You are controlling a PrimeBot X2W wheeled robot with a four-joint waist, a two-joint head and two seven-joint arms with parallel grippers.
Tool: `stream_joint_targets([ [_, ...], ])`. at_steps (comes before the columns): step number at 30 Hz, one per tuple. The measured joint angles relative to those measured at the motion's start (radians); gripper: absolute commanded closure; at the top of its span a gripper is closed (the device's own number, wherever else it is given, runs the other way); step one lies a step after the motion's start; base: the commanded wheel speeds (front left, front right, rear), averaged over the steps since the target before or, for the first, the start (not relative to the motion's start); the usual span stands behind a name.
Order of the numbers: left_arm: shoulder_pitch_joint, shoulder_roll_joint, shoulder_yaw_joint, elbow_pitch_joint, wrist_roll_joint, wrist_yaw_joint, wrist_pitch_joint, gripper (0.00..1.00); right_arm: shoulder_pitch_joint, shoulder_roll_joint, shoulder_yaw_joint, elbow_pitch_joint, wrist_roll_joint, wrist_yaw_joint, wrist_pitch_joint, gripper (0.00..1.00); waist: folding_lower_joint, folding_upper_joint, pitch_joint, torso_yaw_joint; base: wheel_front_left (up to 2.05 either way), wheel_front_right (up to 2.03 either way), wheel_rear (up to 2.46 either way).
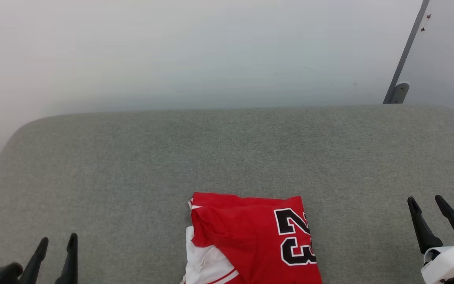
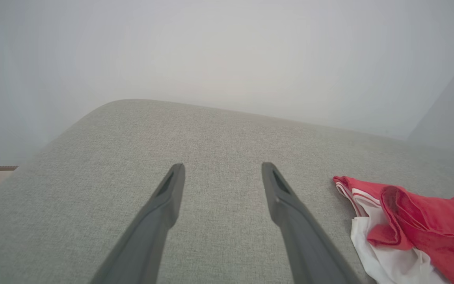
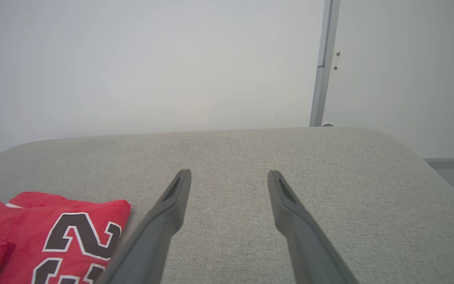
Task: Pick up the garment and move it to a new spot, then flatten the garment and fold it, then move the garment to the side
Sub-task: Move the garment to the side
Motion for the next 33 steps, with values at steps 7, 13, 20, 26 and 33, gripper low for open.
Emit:
stream_joint_targets([
  [7,-0.001,-0.006,-0.004,0.004,0.015,-0.009,0.0,0.0,0.008,0.005,0.011,0.001,0.002,0.0,0.025,0.0,0.0,0.0,0.002,0.017,0.0,0.0,0.0],
  [13,-0.003,-0.005,-0.008,0.004,0.016,-0.008,0.001,0.0,0.003,0.021,0.127,-0.008,0.03,0.0,0.091,0.0,0.0,0.0,0.01,0.056,0.0,0.0,0.0],
  [20,-0.007,-0.008,-0.024,0.002,0.016,-0.008,0.01,0.0,-0.032,0.04,0.239,0.004,0.074,0.0,0.177,0.0,-0.0001,0.0,0.026,0.113,0.0,0.0,0.0],
  [26,-0.014,-0.015,-0.037,0.003,0.014,-0.008,0.017,0.0,-0.062,0.039,0.253,0.063,0.09,0.0,0.276,0.0,0.0,0.0,0.045,0.162,0.0,0.0,0.0],
  [33,-0.04,-0.026,-0.052,0.01,0.012,-0.008,0.018,0.0,-0.102,0.05,0.257,0.117,0.103,0.0,0.376,0.0,-0.0001,0.0,0.086,0.209,0.0,0.0,0.0],
])
